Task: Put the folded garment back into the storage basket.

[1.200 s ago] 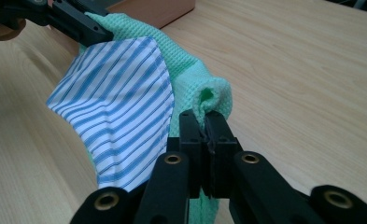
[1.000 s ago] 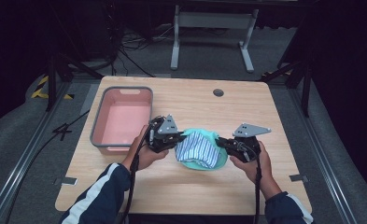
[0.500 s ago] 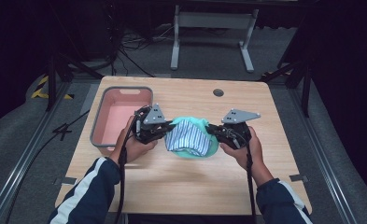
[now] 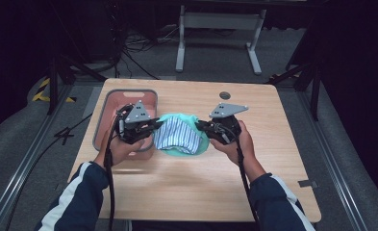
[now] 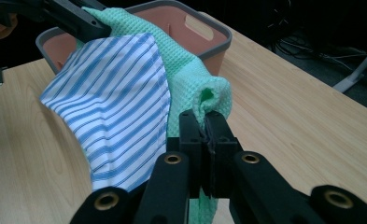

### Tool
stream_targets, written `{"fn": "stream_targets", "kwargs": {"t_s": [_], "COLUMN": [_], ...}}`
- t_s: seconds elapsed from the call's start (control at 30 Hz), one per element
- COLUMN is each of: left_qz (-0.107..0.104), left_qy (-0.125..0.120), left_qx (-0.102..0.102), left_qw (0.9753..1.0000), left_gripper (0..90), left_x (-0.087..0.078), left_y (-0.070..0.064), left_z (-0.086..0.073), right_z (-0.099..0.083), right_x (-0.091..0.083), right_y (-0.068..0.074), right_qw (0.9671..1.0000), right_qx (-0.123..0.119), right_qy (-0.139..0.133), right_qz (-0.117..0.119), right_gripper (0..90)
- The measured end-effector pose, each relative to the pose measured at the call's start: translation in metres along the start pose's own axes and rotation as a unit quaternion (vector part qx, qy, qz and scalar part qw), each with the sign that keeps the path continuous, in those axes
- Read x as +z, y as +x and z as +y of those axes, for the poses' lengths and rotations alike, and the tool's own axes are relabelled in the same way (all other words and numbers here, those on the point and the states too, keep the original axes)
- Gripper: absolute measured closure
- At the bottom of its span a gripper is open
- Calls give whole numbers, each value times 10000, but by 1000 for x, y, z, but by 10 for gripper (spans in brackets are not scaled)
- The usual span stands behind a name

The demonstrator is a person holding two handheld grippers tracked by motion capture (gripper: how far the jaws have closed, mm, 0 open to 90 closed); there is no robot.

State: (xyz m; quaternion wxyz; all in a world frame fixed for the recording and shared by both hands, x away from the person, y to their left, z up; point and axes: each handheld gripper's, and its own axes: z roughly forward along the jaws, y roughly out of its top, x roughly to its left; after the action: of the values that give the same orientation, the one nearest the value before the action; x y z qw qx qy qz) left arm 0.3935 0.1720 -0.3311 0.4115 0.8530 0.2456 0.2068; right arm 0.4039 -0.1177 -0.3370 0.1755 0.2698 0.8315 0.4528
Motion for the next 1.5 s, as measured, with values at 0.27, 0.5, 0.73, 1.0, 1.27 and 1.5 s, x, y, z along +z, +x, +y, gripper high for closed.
{"fn": "stream_targets", "kwargs": {"t_s": [0.27, 0.5, 0.73, 1.0, 1.27, 1.5], "left_qz": [210, 422, 647, 850, 1060, 1215], "left_qy": [19, 9, 62, 118, 190, 296], "left_qx": [-111, -221, -376, -543, -651, -739], "left_qw": [9997, 9989, 9972, 9948, 9921, 9894], "left_gripper": [849, 849, 849, 849, 849, 849], "left_x": [-18, -34, -48, -61, -71, -78], "left_y": [13, 25, 37, 50, 64, 76], "left_z": [-8, -16, -26, -34, -44, -53], "right_z": [17, 36, 50, 64, 76, 83], "right_x": [19, 34, 52, 73, 98, 117], "right_y": [11, 20, 28, 38, 47, 55], "right_qw": [9998, 9994, 9987, 9979, 9974, 9970], "right_qx": [-120, -217, -285, -344, -329, -366], "right_qy": [-16, -58, -74, -88, -75, -16], "right_qz": [130, 257, 420, 536, 635, 675], "right_gripper": [873, 873, 873, 873, 873, 873]}}
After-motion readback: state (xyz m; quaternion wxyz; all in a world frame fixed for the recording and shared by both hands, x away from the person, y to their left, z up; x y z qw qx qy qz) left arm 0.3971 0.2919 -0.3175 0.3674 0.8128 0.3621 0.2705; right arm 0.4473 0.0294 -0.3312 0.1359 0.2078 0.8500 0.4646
